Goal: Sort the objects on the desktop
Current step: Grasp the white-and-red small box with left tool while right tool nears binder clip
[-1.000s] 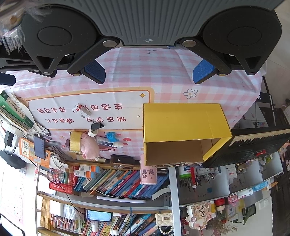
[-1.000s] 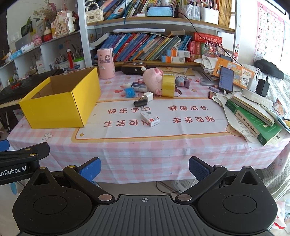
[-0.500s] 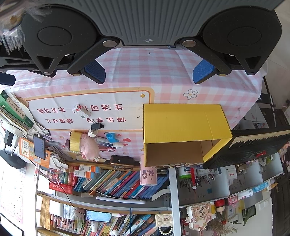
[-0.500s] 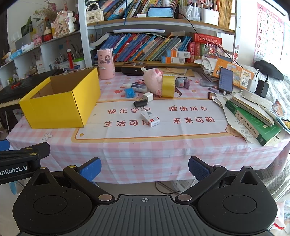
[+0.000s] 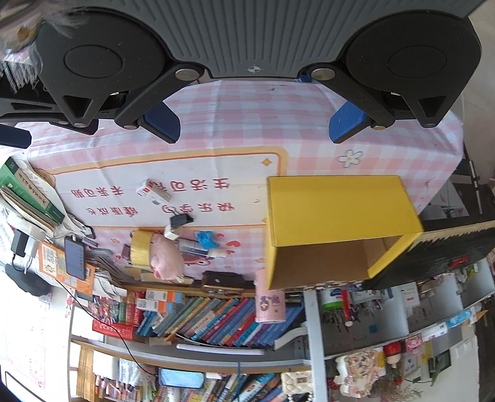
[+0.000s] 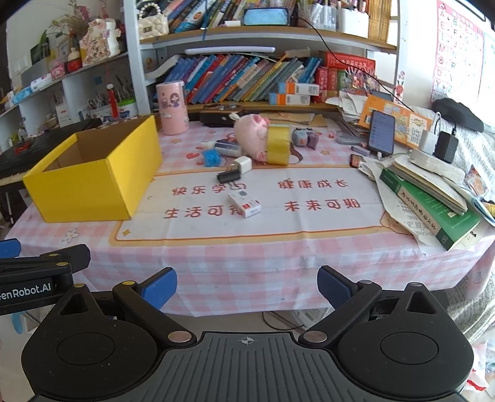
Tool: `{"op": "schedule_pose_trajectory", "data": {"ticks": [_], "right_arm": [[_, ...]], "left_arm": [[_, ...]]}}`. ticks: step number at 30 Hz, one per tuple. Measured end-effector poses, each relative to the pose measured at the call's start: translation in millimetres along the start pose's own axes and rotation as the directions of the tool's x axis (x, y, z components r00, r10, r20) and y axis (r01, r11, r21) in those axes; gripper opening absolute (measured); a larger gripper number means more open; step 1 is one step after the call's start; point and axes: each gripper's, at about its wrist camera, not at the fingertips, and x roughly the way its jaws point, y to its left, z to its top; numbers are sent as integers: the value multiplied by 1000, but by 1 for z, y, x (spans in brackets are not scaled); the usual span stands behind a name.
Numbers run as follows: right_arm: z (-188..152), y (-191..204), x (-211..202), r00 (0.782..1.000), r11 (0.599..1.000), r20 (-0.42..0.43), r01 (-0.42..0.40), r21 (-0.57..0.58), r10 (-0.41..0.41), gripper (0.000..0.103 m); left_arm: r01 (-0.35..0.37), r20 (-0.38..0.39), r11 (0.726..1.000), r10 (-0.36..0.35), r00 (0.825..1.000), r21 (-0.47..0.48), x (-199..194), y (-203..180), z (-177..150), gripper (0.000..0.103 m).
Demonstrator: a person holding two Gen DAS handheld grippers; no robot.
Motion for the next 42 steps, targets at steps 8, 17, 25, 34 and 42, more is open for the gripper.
{"op": "schedule_pose_trajectory", "data": {"ticks": [8, 17, 25, 34, 42], "right_arm": [[4, -37, 14, 999, 998, -18, 45, 35, -45, 97], [19, -76, 38, 997, 996, -32, 72, 53, -71, 97], [43, -111, 63, 997, 996, -20, 71, 57, -70, 97], [66, -142, 93, 999, 998, -9, 39, 53, -38, 97], [82, -158, 114, 1000, 999, -2, -15, 46, 15, 97]], "left_arm": [[56, -24, 998, -55, 998, 32, 24, -39, 9, 103], [77, -39, 997, -75, 996, 32, 54, -82, 28, 103], [75, -49, 997, -73, 996, 34, 84, -117, 51, 103], [54, -83, 998, -54, 995, 8, 111, -142, 67, 103], [26, -119, 999, -28, 993, -25, 134, -153, 76, 103]]}}
